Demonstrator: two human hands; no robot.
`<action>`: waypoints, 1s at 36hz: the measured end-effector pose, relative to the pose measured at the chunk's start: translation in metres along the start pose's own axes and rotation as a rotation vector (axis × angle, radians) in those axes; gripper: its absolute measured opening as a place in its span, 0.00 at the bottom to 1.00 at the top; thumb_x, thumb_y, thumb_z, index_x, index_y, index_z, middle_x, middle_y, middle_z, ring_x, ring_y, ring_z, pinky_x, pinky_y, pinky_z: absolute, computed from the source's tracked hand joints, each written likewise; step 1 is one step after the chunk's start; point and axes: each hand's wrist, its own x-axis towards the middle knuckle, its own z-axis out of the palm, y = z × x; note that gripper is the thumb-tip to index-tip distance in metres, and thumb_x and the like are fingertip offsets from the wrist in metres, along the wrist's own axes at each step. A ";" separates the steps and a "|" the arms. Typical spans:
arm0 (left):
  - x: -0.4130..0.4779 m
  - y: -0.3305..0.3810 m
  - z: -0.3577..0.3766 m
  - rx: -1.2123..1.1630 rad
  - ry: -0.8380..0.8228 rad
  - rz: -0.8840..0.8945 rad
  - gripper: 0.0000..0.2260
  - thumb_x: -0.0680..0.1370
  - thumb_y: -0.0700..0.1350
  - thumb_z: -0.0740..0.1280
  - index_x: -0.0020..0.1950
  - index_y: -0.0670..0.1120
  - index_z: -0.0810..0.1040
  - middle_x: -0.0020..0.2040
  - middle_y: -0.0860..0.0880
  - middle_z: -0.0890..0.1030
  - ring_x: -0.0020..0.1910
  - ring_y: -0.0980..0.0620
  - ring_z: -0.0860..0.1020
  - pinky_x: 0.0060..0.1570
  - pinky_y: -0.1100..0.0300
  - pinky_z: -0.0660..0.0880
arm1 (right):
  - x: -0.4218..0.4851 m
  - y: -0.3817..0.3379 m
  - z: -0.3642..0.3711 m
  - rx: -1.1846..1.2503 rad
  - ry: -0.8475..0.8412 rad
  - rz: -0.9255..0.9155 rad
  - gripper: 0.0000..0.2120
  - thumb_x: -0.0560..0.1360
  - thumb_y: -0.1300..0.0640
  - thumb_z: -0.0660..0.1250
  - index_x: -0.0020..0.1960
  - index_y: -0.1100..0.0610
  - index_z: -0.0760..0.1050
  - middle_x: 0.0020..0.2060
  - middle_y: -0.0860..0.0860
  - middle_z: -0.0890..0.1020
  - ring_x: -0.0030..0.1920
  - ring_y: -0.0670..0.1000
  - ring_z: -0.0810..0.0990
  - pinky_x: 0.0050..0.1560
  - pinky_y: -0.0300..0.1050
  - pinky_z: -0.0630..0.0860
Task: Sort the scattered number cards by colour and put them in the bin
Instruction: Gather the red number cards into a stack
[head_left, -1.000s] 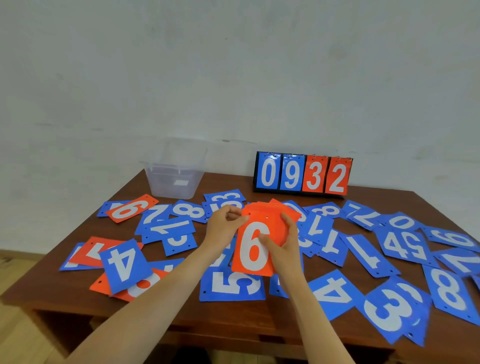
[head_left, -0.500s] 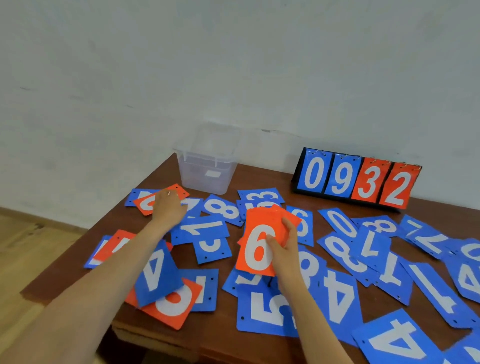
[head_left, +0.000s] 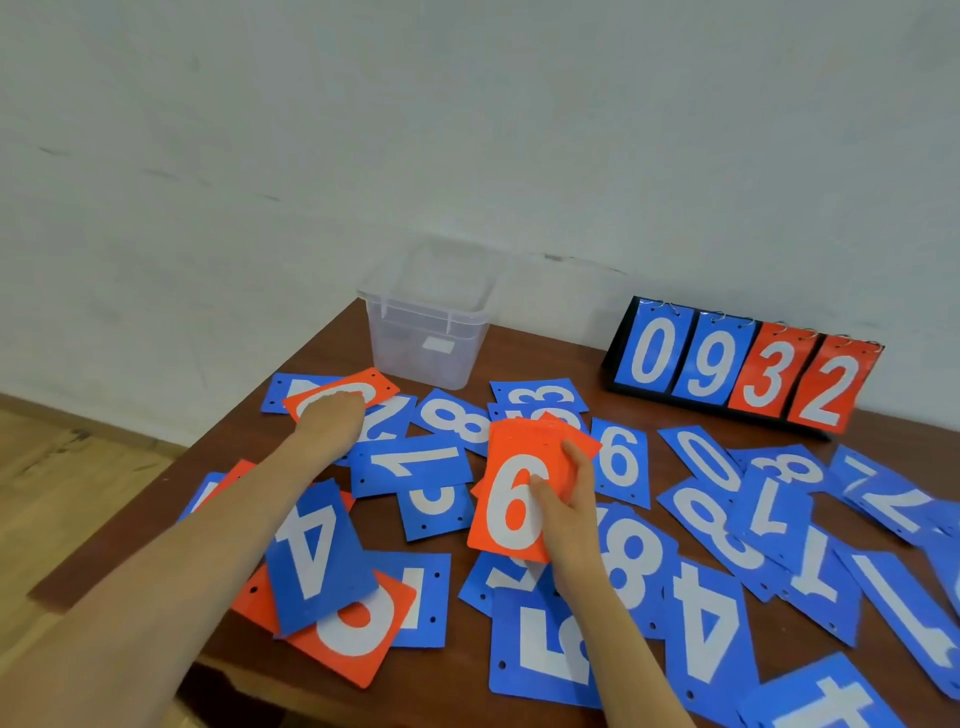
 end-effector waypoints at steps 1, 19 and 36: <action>-0.001 0.000 -0.003 -0.010 0.000 0.011 0.20 0.80 0.37 0.59 0.72 0.44 0.66 0.68 0.42 0.73 0.63 0.44 0.74 0.61 0.54 0.72 | -0.002 -0.001 -0.001 0.006 -0.001 -0.002 0.26 0.79 0.56 0.63 0.71 0.39 0.57 0.68 0.50 0.67 0.59 0.55 0.75 0.46 0.51 0.81; -0.149 0.091 -0.062 -0.443 0.532 0.338 0.17 0.79 0.36 0.59 0.67 0.44 0.72 0.61 0.46 0.74 0.57 0.46 0.75 0.48 0.55 0.73 | -0.049 -0.014 -0.056 0.041 0.079 -0.071 0.25 0.79 0.56 0.63 0.70 0.39 0.58 0.70 0.52 0.66 0.60 0.56 0.73 0.48 0.52 0.80; -0.247 0.176 -0.033 -1.286 -0.006 0.240 0.19 0.78 0.45 0.66 0.68 0.51 0.67 0.54 0.52 0.77 0.53 0.53 0.78 0.50 0.55 0.78 | -0.099 -0.008 -0.110 0.088 0.068 -0.164 0.21 0.79 0.45 0.58 0.71 0.42 0.59 0.65 0.47 0.68 0.52 0.46 0.75 0.42 0.40 0.74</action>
